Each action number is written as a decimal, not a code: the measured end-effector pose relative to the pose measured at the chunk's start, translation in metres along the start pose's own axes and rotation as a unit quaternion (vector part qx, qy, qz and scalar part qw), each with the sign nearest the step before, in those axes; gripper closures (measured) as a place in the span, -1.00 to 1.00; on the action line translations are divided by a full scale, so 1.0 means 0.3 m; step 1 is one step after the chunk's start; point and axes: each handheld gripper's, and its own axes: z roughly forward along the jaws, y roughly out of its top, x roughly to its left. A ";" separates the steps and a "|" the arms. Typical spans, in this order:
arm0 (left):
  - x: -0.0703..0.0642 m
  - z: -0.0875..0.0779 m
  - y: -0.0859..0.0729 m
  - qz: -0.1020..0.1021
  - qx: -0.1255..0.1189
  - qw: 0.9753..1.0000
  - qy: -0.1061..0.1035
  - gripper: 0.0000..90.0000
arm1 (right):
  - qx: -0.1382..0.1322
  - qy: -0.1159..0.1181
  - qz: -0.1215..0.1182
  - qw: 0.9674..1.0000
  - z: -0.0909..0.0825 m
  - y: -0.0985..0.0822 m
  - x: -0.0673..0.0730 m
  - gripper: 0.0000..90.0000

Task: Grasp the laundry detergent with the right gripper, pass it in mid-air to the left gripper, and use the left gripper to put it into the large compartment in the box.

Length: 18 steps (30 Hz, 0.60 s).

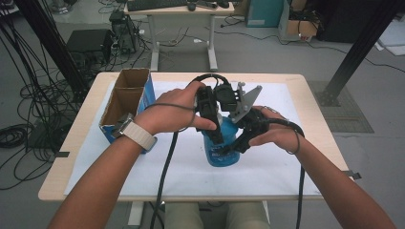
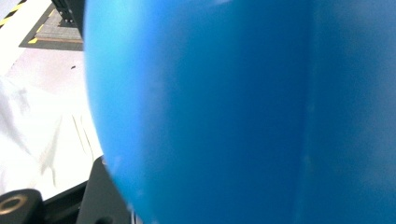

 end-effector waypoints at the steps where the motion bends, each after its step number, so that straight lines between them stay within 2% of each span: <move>1: 0.000 -0.001 0.000 0.001 0.000 1.000 0.000 -0.17 | -0.001 0.000 -0.001 1.000 0.000 0.000 0.000 -0.05; 10: -0.003 -0.002 0.003 0.001 0.001 1.000 0.000 -0.17 | -0.003 0.002 0.001 1.000 0.001 -0.001 0.003 -0.05; 11: -0.002 -0.002 0.003 0.001 -0.001 1.000 0.000 -0.17 | -0.002 0.010 0.011 1.000 -0.004 -0.001 0.009 -0.05; 13: -0.001 -0.001 0.003 -0.001 0.002 1.000 -0.002 -0.17 | -0.008 0.003 0.006 1.000 0.000 -0.006 0.003 -0.05; 18: -0.004 0.007 0.010 -0.002 0.008 1.000 -0.008 -0.17 | -0.006 0.008 0.008 1.000 0.007 -0.012 0.005 -0.06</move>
